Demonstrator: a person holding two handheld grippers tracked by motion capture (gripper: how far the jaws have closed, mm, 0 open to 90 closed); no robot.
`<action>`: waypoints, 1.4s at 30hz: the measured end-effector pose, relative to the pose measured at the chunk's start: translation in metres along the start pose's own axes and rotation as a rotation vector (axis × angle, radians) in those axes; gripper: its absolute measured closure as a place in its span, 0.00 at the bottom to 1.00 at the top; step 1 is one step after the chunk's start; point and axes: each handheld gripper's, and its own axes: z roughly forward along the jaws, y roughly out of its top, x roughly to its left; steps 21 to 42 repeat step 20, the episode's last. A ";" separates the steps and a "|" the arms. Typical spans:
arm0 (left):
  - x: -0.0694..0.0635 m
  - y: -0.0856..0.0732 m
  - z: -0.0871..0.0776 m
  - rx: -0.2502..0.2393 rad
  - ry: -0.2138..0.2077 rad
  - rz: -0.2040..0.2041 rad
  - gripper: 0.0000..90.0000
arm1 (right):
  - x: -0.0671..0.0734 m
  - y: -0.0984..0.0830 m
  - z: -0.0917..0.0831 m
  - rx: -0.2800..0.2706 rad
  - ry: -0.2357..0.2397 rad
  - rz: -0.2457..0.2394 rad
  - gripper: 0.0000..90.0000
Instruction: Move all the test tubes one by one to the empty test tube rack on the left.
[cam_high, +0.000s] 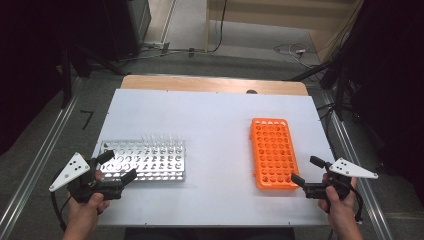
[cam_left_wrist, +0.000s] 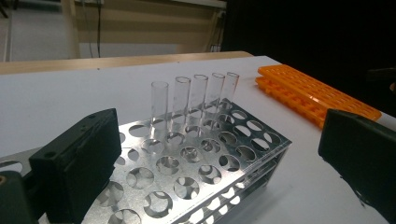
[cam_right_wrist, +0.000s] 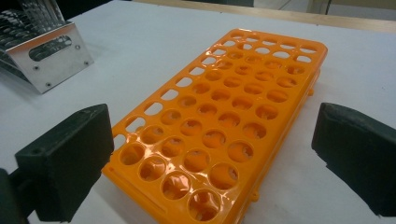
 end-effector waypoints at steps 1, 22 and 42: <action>0.000 -0.001 0.000 0.001 0.001 0.002 0.00 | 0.000 0.000 0.000 0.000 0.000 0.000 0.00; -0.003 -0.003 0.008 0.035 0.008 0.045 0.00 | -0.002 -0.004 0.000 -0.005 -0.012 -0.004 0.00; -0.003 -0.003 0.008 0.035 0.008 0.045 0.00 | -0.002 -0.004 0.000 -0.005 -0.012 -0.004 0.00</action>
